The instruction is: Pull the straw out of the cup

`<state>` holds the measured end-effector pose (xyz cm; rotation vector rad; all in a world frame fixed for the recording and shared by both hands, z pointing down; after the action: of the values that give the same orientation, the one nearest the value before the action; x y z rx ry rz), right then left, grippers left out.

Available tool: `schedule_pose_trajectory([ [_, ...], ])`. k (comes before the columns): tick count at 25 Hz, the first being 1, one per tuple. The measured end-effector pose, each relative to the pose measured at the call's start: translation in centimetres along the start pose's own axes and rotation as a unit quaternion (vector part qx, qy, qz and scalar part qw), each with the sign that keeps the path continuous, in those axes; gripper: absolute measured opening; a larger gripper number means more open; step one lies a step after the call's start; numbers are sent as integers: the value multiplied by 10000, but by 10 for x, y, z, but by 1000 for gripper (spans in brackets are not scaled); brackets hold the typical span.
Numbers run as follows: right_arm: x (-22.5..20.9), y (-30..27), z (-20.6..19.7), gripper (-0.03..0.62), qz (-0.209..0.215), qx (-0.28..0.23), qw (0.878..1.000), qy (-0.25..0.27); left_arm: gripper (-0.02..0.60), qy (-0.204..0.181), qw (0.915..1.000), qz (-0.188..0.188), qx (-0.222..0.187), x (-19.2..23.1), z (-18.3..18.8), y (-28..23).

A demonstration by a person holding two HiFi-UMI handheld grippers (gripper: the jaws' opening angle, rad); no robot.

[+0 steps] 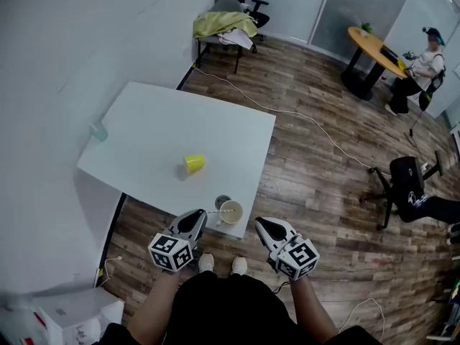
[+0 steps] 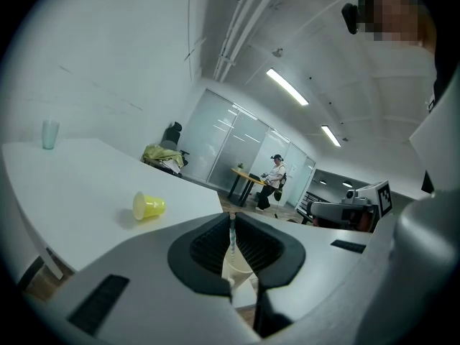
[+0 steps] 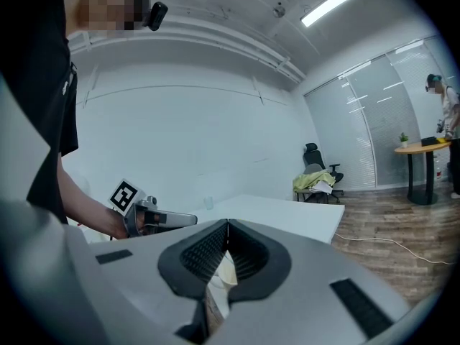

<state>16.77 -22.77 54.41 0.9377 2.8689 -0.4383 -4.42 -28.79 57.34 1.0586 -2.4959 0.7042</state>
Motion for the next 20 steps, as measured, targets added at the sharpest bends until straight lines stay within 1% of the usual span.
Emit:
schedule_pose_trajectory([
  [13, 7, -2, 18, 21, -242, -279, 9993, 42, 37, -209, 9984, -350, -384, -9, 46, 23],
  [20, 11, 4, 39, 21, -376, -607, 9974, 21, 37, -329, 9965, -493, -593, -9, 70, 27],
])
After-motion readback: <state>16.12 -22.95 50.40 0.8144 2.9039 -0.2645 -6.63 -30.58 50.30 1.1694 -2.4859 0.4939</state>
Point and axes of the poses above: the fingertips, and each gripper's own axes: y backward along the fingers, x to its left, z out of its top, the point moved 5 cm from there along y, backward along the fingers, and after that the axes turned 4 degrees about y, right-handed, at the moved point
